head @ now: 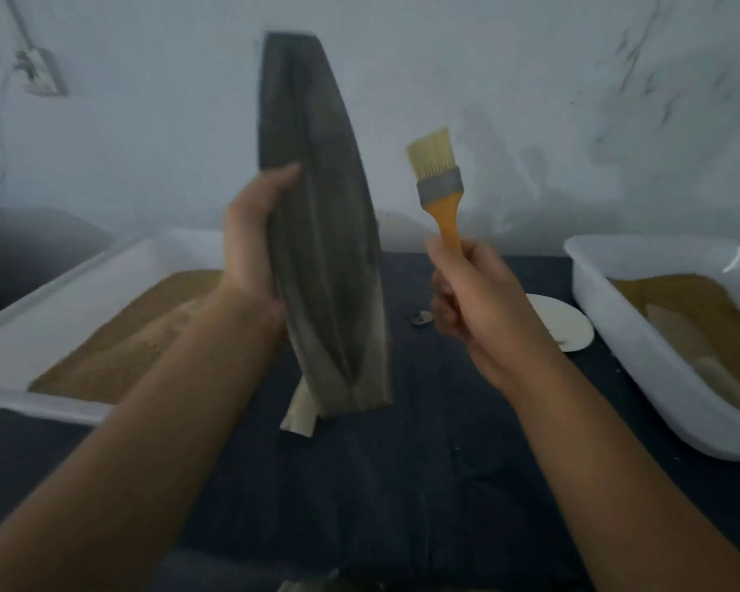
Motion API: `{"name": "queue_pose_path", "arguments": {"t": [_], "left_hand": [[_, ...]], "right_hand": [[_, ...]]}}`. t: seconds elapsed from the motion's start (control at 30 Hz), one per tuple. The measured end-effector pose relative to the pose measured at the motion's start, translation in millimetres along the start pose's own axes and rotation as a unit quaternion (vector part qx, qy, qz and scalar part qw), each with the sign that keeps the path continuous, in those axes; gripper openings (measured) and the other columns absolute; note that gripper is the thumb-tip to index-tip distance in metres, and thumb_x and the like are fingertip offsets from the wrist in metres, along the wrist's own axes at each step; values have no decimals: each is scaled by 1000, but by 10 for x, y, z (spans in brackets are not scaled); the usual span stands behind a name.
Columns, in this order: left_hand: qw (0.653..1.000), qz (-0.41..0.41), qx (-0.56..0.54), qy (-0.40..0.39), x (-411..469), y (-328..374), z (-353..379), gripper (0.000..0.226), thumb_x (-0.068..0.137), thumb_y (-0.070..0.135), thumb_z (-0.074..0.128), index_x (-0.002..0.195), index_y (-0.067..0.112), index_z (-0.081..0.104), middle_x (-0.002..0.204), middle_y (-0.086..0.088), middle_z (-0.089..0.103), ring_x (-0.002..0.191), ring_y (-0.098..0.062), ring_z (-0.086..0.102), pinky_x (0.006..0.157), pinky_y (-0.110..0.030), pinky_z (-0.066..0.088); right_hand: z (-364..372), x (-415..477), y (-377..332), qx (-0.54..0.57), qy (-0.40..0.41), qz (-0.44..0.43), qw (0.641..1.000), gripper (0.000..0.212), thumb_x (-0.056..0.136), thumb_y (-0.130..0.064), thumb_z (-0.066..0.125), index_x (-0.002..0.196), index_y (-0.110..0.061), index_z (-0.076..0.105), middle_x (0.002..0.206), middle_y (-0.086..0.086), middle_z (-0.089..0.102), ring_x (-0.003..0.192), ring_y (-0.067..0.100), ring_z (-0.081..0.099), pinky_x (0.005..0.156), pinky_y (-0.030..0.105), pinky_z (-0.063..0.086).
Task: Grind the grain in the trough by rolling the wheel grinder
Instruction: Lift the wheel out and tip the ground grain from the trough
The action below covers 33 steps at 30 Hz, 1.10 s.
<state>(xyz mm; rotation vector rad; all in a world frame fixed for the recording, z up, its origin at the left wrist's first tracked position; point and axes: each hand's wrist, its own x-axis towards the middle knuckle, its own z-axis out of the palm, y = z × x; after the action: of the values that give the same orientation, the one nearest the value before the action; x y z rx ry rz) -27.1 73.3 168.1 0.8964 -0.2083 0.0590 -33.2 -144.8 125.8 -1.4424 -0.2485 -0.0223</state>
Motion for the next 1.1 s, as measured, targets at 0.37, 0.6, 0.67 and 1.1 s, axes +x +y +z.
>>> {"name": "queue_pose_path", "arguments": {"t": [0.37,0.6,0.67,1.1], "left_hand": [[959,-261,91,61,-449,-1626,355,38,93,37,60,98,9,84,104,-20,78,85,-30,78,69,-41,64],[922,-316,222,17,-248,-1749,298,39,96,36,56,76,19,84,85,-12,76,73,-24,74,68,-31,59],[912,-303,276,11,-192,-1713,308,36,96,35,55,79,19,82,84,-10,76,74,-23,73,69,-31,58],[747,-204,631,28,90,-1901,-132,39,101,37,52,83,4,64,101,-18,71,100,-37,69,77,-36,49]], "right_hand": [[-682,-553,644,-121,139,151,971,25,89,-36,73,110,-33,61,97,-6,76,81,6,75,77,41,64],[-690,-615,936,-173,138,170,960,12,101,-32,55,112,-26,56,108,4,70,95,18,70,83,41,60],[-690,-605,948,-188,138,164,959,10,102,-32,54,111,-27,56,106,3,69,92,17,69,76,38,57],[-719,-388,856,-312,72,211,924,17,101,-31,49,109,-16,51,102,10,65,91,26,66,71,40,49]]}}
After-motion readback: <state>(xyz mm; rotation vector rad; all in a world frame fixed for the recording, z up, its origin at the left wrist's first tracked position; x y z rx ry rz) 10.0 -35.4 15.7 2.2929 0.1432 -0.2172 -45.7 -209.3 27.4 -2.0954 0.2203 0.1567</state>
